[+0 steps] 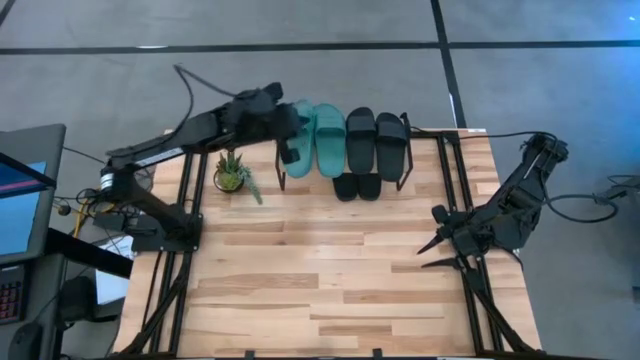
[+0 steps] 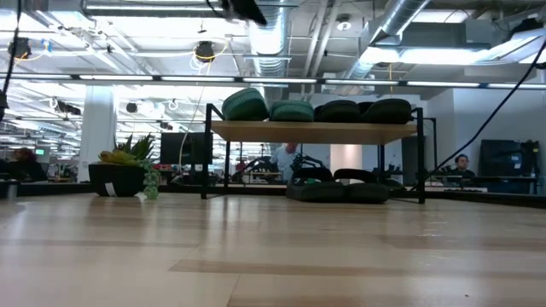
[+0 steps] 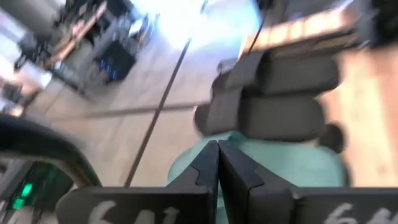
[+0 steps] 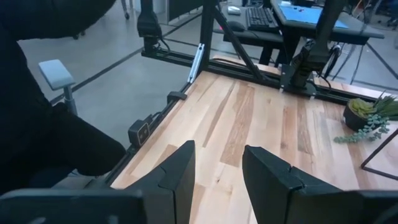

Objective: Pick and place slides into the shelf
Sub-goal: Return to Home Position

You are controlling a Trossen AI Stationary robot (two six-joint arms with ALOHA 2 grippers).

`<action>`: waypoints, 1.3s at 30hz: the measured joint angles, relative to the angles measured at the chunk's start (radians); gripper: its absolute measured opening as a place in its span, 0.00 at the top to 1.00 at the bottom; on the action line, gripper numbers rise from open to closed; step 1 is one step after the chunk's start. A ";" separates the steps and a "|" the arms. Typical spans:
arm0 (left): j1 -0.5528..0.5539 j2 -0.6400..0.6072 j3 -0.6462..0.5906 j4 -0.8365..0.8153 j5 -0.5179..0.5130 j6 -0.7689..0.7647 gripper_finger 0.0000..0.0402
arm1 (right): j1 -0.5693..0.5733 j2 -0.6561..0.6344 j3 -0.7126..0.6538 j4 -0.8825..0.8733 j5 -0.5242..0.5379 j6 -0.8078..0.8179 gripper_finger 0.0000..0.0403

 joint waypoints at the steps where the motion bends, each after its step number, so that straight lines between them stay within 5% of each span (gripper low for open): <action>1: -0.019 -0.021 0.000 0.000 0.007 0.000 1.00 | -0.004 0.000 0.000 0.002 0.001 0.000 0.70; 16: -0.247 -0.337 0.001 0.007 0.154 -0.076 1.00 | -0.037 -0.011 0.049 0.062 0.006 -0.036 0.70; 29: -0.348 -0.495 0.001 -0.152 0.168 -0.227 1.00 | -0.052 -0.042 0.054 0.062 0.028 -0.021 0.70; 39: -0.348 -0.504 -0.002 -0.181 0.423 -0.132 1.00 | -0.066 -0.090 0.054 0.039 -0.041 -0.054 0.70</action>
